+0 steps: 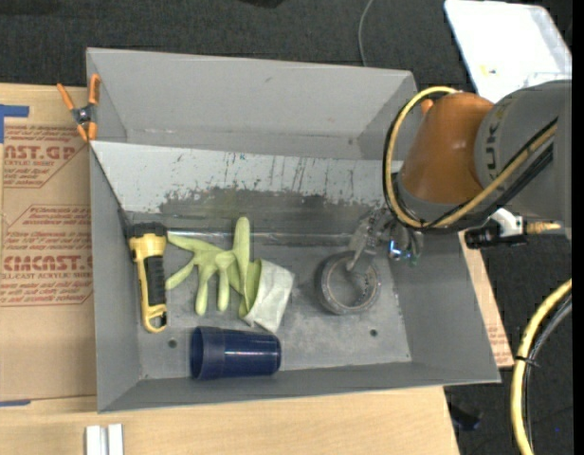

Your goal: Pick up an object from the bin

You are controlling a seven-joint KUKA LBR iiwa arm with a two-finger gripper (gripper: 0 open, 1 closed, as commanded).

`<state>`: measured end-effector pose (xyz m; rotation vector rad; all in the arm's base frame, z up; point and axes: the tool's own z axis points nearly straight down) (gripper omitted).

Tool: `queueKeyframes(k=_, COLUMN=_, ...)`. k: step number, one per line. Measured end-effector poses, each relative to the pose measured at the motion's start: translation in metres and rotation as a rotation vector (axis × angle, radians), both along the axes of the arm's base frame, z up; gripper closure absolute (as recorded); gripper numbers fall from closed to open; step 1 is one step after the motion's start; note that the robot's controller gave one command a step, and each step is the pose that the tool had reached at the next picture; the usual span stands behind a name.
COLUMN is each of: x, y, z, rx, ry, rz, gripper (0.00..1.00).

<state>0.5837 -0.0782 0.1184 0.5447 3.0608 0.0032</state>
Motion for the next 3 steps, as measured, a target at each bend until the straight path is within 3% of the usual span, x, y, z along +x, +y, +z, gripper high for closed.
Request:
queueKeyframes(k=1, x=-0.003, y=0.005, z=0.034, rx=0.003, ry=0.008, rz=0.009, gripper=1.00)
queueKeyframes(k=2, x=-0.001, y=0.018, z=0.012, rx=-0.003, ry=-0.005, rz=0.088, gripper=1.00)
queueKeyframes(k=3, x=-0.012, y=0.048, z=-0.010, rx=-0.005, ry=0.004, rz=0.161, gripper=1.00)
